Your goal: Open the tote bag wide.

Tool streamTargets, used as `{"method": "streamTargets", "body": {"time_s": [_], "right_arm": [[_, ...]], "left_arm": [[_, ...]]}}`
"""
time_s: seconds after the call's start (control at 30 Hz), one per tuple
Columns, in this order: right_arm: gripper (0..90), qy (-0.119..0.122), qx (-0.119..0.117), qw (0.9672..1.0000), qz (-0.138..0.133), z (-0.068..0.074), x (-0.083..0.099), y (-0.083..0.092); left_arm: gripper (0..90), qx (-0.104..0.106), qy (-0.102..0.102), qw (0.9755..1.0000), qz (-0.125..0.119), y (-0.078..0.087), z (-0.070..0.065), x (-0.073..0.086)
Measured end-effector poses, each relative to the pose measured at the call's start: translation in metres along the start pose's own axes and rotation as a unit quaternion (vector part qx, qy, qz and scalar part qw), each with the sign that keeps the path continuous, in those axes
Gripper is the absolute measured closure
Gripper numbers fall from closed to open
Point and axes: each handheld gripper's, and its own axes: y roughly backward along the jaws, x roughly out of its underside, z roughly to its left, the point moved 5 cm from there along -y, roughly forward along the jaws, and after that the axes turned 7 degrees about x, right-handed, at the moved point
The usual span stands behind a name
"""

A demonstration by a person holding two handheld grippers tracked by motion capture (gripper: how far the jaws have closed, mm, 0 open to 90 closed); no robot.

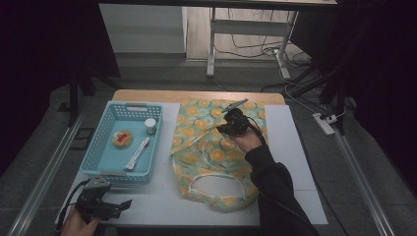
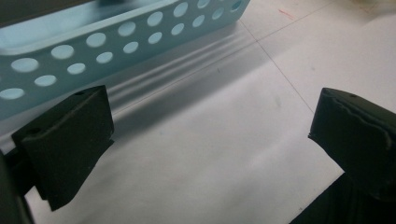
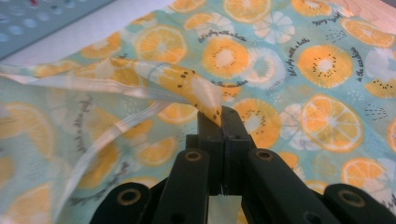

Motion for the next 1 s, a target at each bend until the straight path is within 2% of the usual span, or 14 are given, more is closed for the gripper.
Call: {"method": "streamTargets", "body": {"time_s": [0.2,0.43,0.47,0.57,0.63,0.73,1.0], "right_arm": [[89.3,-0.004,0.011,0.9999,0.010,-0.010,0.006,-0.023],[87.6,-0.001,0.021,0.9992,0.035,-0.011,0.024,-0.047],[87.1,-0.001,0.021,0.9993,0.031,-0.011,0.026,-0.048],[80.0,-0.009,0.019,0.9995,0.026,-0.011,0.025,-0.047],[74.0,-0.009,0.023,0.9996,0.014,-0.012,0.022,-0.041],[62.2,-0.022,0.027,0.9994,-0.004,-0.015,0.016,-0.029],[38.3,-0.033,0.021,0.9991,-0.014,-0.014,0.013,-0.007]], "left_arm": [[0.0,0.002,0.001,1.0000,-0.001,0.000,0.000,0.000],[0.0,0.003,0.001,1.0000,-0.001,0.000,0.000,0.000],[0.0,0.003,0.001,1.0000,-0.001,0.000,0.000,0.000],[0.0,0.003,0.001,1.0000,-0.001,0.000,0.000,0.000],[0.0,0.003,0.001,1.0000,-0.001,0.000,0.000,0.000],[0.0,0.002,0.001,1.0000,-0.001,0.000,0.000,0.000],[0.0,0.001,0.001,1.0000,0.000,0.000,0.000,0.000]]}}
